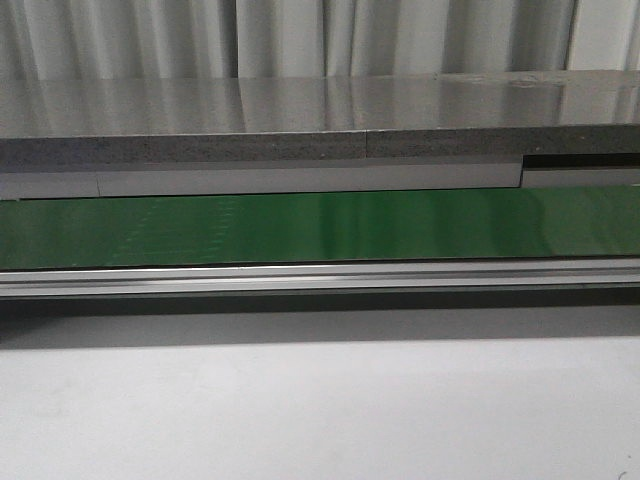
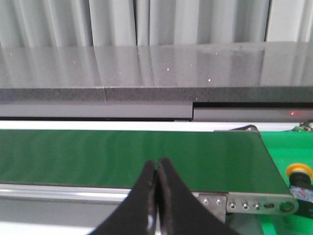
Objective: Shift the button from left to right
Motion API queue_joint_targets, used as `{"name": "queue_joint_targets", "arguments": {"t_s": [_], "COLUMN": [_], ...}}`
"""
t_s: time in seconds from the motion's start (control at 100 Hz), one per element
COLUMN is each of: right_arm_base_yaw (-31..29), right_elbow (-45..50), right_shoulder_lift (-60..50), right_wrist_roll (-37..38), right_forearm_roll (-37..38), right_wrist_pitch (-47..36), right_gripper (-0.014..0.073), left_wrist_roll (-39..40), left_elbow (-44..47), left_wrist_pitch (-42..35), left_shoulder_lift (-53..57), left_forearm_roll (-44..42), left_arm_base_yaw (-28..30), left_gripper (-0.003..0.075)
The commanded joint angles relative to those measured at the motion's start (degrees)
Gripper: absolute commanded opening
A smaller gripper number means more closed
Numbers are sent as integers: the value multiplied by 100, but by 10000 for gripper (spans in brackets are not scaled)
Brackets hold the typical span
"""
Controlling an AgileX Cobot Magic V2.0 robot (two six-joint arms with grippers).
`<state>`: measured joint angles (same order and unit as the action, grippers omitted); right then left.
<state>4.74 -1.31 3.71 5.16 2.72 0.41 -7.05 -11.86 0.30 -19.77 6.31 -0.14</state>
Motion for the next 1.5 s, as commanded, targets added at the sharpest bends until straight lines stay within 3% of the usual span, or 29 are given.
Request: {"name": "queue_joint_targets", "arguments": {"t_s": [0.0, 1.49], "right_arm_base_yaw": [8, -12], "right_elbow": [-40, 191], "right_shoulder_lift": [-311, -534], "right_wrist_roll": [-4, -4], "right_forearm_roll": [43, -61], "right_wrist_pitch": [-383, -77], "right_gripper": [-66, -66], "left_wrist_roll": [3, 3], "left_elbow": [-153, -153], "left_wrist_pitch": [-424, -424], "left_shoulder_lift": [-34, -34], "left_forearm_roll": [41, 41], "left_arm_base_yaw": [-37, -37], "left_gripper": [-21, -20]}}
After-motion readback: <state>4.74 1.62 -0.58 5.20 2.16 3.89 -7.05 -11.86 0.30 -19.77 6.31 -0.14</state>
